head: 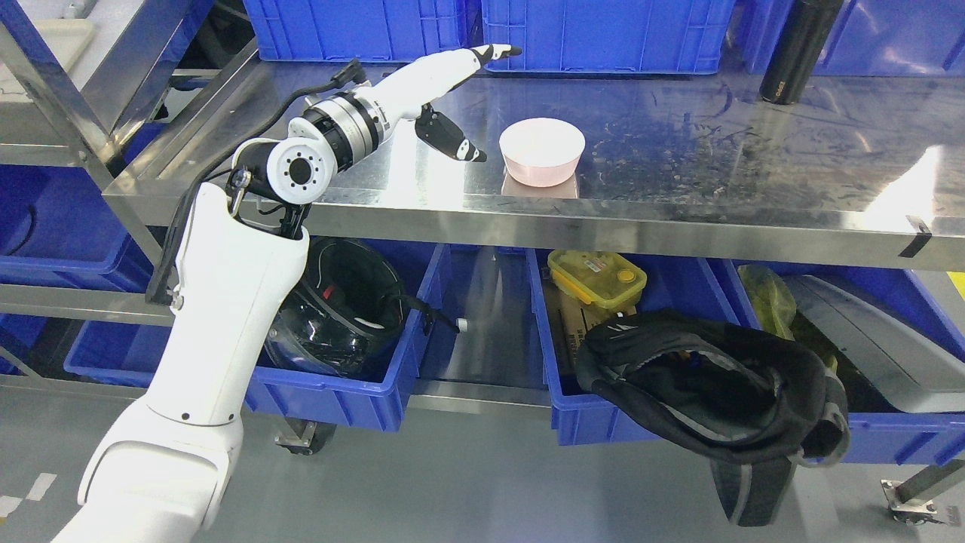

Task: Stack pink IKEA bowl on shelf middle layer
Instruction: 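Reach the left hand forward along the shelf toward the pink bowl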

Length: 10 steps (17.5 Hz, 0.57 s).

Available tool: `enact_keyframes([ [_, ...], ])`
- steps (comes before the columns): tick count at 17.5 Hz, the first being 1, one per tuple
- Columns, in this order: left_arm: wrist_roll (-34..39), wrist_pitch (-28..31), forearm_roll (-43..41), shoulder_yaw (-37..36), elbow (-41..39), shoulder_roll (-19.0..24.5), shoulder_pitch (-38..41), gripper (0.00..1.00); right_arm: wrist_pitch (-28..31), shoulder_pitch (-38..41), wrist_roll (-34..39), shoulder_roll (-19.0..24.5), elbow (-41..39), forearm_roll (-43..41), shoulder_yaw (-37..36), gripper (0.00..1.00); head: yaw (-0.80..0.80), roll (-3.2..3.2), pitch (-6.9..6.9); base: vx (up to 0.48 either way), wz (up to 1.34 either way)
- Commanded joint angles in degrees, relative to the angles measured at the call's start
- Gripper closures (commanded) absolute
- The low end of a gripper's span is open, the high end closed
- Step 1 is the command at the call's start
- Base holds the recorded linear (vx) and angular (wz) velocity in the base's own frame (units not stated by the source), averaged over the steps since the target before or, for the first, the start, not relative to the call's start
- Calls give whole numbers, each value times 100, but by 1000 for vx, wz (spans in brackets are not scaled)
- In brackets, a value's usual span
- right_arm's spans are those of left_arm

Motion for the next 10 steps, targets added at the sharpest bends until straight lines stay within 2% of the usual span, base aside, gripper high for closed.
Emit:
enact_keyframes([
  [1, -540, 13, -1314, -1110, 396, 36, -279, 0, -1, 132, 1, -100, -100, 0, 1, 0, 0, 0, 0, 0, 0],
  [3, -577, -5, -1323, -1049, 414, -61, -174, 0, -1, 132, 1, -100, -100, 0, -8, 0, 0, 0, 0, 0, 0],
  [4, -577, -5, -1366, -944, 449, -131, -121, 3, -1, 132, 1, -100, -100, 0, 1, 0, 0, 0, 0, 0, 0],
  [10, -550, -295, -1525, -759, 1178, -755, -357, 31, -1, 132, 1, -100, -100, 0, 1, 0, 0, 0, 0, 0, 0],
])
